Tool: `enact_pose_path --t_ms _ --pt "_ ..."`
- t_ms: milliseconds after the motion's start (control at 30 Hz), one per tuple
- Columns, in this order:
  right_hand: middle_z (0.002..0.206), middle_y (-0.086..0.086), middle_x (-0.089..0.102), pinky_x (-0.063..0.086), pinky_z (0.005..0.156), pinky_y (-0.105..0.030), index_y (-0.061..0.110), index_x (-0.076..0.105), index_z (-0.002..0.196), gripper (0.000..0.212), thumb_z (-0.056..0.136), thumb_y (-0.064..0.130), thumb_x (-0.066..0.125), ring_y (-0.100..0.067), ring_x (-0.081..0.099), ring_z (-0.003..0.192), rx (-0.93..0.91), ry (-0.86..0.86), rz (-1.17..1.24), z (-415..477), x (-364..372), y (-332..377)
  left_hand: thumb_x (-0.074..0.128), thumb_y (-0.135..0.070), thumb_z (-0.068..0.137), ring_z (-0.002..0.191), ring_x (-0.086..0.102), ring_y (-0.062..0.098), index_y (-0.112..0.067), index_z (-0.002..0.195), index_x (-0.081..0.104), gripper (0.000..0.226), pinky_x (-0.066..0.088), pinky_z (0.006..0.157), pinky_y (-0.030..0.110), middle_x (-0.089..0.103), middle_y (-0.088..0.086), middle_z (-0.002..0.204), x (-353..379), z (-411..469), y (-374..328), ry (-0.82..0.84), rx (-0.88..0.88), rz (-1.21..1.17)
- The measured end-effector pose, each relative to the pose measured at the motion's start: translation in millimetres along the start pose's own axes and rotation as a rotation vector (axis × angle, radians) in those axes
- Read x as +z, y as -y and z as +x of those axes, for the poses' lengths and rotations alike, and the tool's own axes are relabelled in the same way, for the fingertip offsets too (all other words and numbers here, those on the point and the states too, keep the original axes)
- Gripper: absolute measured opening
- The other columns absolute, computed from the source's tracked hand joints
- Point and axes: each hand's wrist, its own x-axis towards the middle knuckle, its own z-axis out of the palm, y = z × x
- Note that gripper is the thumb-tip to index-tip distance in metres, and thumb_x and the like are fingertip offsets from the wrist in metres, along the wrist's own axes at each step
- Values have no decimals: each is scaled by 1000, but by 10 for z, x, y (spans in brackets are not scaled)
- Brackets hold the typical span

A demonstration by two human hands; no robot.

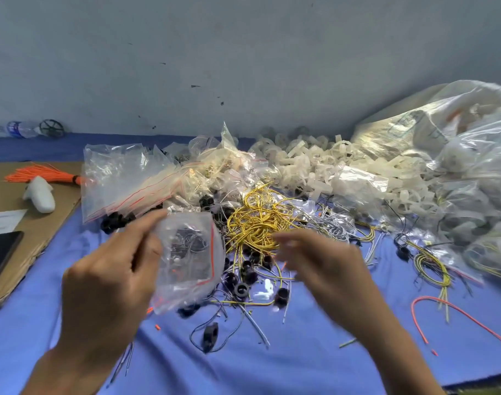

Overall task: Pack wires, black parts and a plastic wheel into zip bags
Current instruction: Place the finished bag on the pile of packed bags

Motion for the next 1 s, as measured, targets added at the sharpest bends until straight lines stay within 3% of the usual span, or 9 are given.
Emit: enact_pose_path --t_ms 67,167,233,400,633,733,833,933,1000 --pt "93 14 74 54 73 -28 34 70 107 17 93 32 62 -8 69 82 285 -119 -244 226 -209 -532 50 -30 99 51 55 25 -22 120 70 30 41 52 31 72 5 76 30 31 34 -1 -25 -23" --pt "120 -13 66 46 93 -37 14 68 118 27 95 22 58 -32 60 110 605 28 -542 305 -250 -1190 54 -32 96 49 55 21 -23 121 69 30 44 49 33 69 2 71 115 -43 -50 54 -24 -76" --pt "115 -22 62 47 93 -40 8 69 110 27 93 22 54 -38 58 110 658 166 -688 342 -307 -1473 58 -38 97 48 45 4 -28 123 67 30 38 48 26 58 -2 61 180 -88 -63 125 -49 -129" --pt "91 -16 63 49 74 -40 5 66 84 22 92 20 52 -36 60 89 638 210 -714 296 -335 -1630 60 -46 88 63 55 1 -42 122 59 34 41 48 26 55 -18 74 282 -223 -90 284 -150 -225" --pt "84 -5 65 47 72 -39 14 61 93 20 98 28 48 -27 60 80 753 -160 -347 271 -547 -1570 59 -49 91 57 56 11 -41 90 67 11 47 57 31 62 -14 62 390 -310 -92 484 -275 -234" --pt "85 -2 65 44 64 -34 20 59 88 17 99 29 50 -22 59 77 765 -276 -110 290 -622 -1493 48 -53 95 56 57 10 -42 91 64 20 48 56 33 63 -16 63 403 -293 -86 536 -247 -200" --pt "97 -10 64 45 61 -32 15 59 93 17 101 27 50 -21 59 76 834 -344 162 334 -689 -1470 38 -61 94 46 58 5 -43 96 63 31 49 50 29 67 -14 66 420 -276 -83 638 -290 -325" --pt "99 -14 62 53 58 -29 5 58 100 21 101 25 51 -21 61 74 890 -332 530 368 -728 -1411 44 -64 87 45 63 17 -41 97 67 34 53 44 29 68 0 66 422 -258 -85 682 -447 -544" --pt "103 -20 62 61 66 -28 -1 57 103 26 101 25 53 -25 63 83 899 -353 748 390 -746 -1357 50 -62 85 48 65 21 -39 96 70 32 55 45 31 68 6 67 415 -251 -92 690 -505 -635"
